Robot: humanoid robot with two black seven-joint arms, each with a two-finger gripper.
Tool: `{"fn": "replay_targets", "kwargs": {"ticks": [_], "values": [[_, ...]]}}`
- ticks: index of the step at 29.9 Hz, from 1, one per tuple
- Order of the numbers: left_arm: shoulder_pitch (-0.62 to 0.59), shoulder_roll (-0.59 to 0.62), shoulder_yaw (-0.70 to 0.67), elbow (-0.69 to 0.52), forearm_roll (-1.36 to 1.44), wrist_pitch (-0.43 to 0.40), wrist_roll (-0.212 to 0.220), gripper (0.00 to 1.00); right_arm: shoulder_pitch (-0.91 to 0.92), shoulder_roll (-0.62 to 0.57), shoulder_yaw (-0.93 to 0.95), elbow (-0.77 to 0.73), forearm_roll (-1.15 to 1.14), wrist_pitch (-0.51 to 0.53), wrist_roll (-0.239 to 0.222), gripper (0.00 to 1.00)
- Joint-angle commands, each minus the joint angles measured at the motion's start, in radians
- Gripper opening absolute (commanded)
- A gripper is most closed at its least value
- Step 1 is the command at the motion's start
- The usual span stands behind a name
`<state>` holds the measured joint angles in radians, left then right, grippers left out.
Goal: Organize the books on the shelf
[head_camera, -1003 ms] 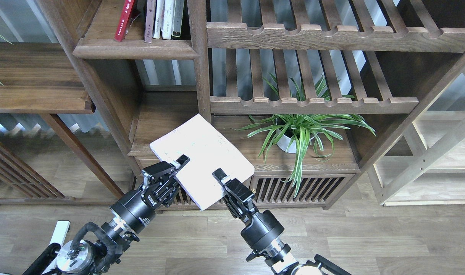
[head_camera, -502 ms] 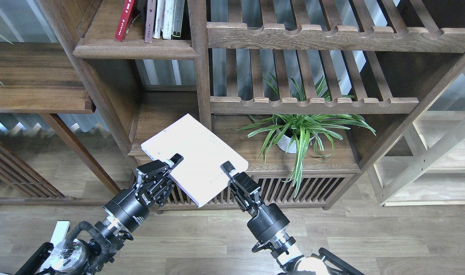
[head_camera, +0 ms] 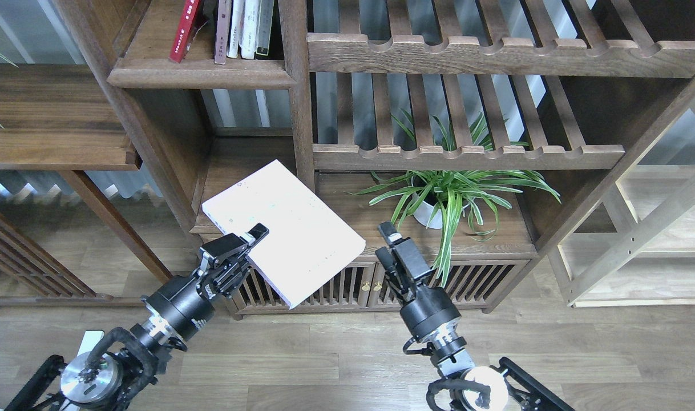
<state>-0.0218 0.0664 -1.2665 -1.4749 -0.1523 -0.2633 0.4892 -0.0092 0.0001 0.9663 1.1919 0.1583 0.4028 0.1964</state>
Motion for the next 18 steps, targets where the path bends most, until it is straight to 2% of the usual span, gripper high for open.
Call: {"fn": "replay_targets", "kwargs": {"ticks": [1, 6, 9, 15, 18], "values": [[0.005, 0.000, -0.051, -0.050, 0.109, -0.014, 0.000, 0.01, -0.001, 0.000, 0.005, -0.015, 0.001, 0.008, 0.000, 0.99], [0.039, 0.006, -0.139, -0.146, 0.296, -0.031, 0.000, 0.02, -0.028, 0.000, -0.009, -0.031, 0.001, 0.041, 0.000, 0.99], [0.043, 0.024, -0.155, -0.206, 0.374, -0.066, 0.000, 0.02, -0.028, 0.000, -0.011, -0.037, 0.001, 0.041, 0.000, 0.99], [0.057, 0.058, -0.198, -0.297, 0.490, -0.074, 0.000, 0.02, -0.023, 0.000, -0.012, -0.037, 0.001, 0.041, 0.000, 0.99], [0.059, 0.061, -0.256, -0.300, 0.551, -0.121, 0.000, 0.02, -0.020, 0.000, -0.014, -0.043, 0.001, 0.041, 0.000, 0.99]]}}
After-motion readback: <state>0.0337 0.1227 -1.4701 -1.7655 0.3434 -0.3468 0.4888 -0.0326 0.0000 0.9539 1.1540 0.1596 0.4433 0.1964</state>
